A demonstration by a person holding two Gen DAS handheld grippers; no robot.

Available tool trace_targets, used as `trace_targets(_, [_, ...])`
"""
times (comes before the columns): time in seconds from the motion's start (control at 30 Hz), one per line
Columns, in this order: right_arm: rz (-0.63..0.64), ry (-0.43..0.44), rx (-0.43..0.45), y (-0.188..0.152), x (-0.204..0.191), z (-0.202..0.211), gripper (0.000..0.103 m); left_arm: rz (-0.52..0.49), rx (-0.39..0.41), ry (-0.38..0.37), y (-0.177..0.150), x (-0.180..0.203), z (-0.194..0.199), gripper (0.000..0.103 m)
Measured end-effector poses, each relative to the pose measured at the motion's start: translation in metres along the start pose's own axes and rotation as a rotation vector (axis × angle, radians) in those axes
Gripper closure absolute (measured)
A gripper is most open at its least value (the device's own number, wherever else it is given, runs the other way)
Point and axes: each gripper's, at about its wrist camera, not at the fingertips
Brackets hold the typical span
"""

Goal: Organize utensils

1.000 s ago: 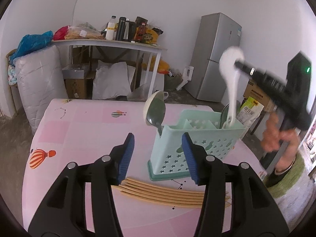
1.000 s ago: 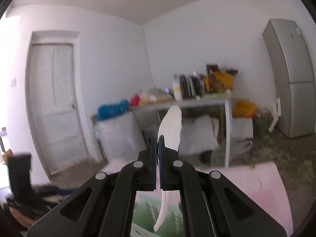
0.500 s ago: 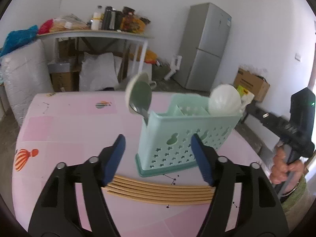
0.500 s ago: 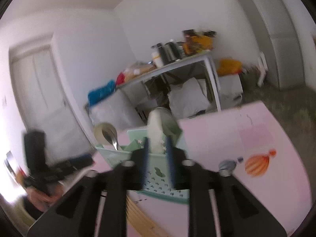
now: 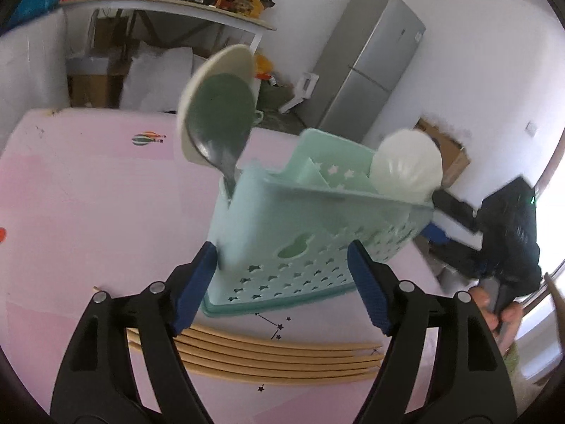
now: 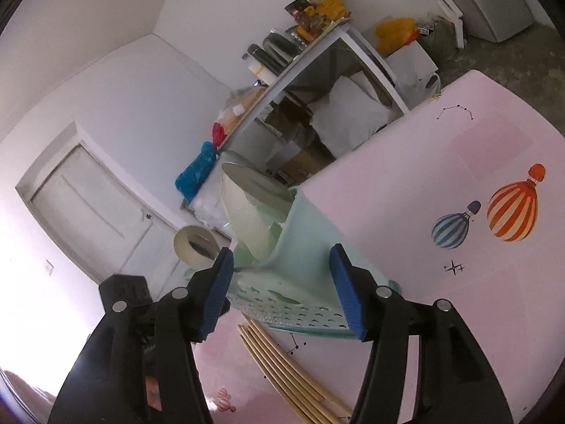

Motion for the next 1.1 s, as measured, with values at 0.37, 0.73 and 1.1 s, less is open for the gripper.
trace_targets(0.37, [-0.058, 0.041, -0.018, 0.006, 0.015, 0.003, 0.048, -0.032, -0.011, -0.016, -0.014, 0.015, 0.005, 0.031])
trace_targets(0.73, [-0.182, -0.003, 0.087, -0.044, 0.031, 0.063, 0.047, -0.043, 0.015, 0.064, -0.051, 0.007, 0.053, 0.025])
trace_targets(1.1, [-0.074, -0.185, -0.161, -0.083, 0.005, 0.000, 0.047, 0.035, -0.148, 0.198, -0.098, -0.008, 0.044, 0.025])
Point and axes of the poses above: each gripper's, at about its wrist camera, not at the fingertips, and z roughly against the way its jaws point, x to its right, y to its top, and after that the axes turned 8 degrees about -x, right-handed
